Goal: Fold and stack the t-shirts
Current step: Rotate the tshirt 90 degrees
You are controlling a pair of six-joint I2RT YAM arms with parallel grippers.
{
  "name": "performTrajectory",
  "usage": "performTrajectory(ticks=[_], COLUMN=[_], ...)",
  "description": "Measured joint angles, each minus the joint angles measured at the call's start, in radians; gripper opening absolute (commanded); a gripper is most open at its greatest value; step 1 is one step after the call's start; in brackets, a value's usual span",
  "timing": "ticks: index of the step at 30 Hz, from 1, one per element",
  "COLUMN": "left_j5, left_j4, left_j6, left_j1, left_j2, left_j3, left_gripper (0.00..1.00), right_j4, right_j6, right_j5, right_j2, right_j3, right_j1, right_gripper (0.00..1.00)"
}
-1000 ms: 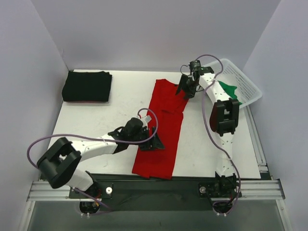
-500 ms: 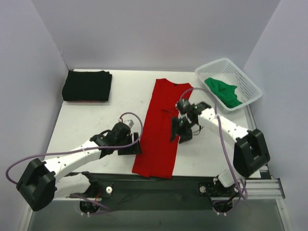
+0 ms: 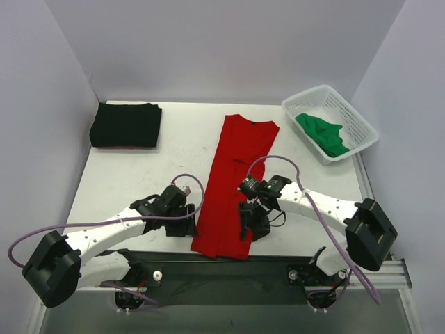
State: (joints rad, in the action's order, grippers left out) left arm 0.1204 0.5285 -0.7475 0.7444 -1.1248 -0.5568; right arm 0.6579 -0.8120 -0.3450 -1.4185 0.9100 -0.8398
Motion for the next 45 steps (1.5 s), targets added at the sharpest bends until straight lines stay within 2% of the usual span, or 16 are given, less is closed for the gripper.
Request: performTrajectory(ticks=[6, 14, 34, 41, 45], left_j5=[0.056, 0.119, 0.215, 0.225, 0.229], left_j4=[0.002, -0.007, -0.046, -0.060, -0.071], left_j6=[0.001, -0.007, -0.016, -0.023, -0.027], left_j1=[0.000, 0.000, 0.008, 0.014, 0.015], left_j2=[0.000, 0.001, -0.054, -0.073, -0.082], left_j3=[0.034, 0.071, 0.080, 0.086, 0.091], left_gripper=[0.59, 0.59, 0.46, 0.29, 0.20], right_j4=[-0.014, -0.027, -0.019, -0.010, -0.008], right_j6=[-0.021, -0.040, -0.074, -0.077, -0.079], right_j5=[-0.013, -0.019, -0.008, 0.000, 0.001], right_j2=[-0.126, -0.206, -0.273, -0.275, -0.275], right_j3=[0.008, 0.039, 0.036, 0.032, 0.028], right_j1=[-0.079, -0.144, -0.151, -0.151, -0.151], right_gripper=[0.40, 0.37, 0.33, 0.17, 0.03])
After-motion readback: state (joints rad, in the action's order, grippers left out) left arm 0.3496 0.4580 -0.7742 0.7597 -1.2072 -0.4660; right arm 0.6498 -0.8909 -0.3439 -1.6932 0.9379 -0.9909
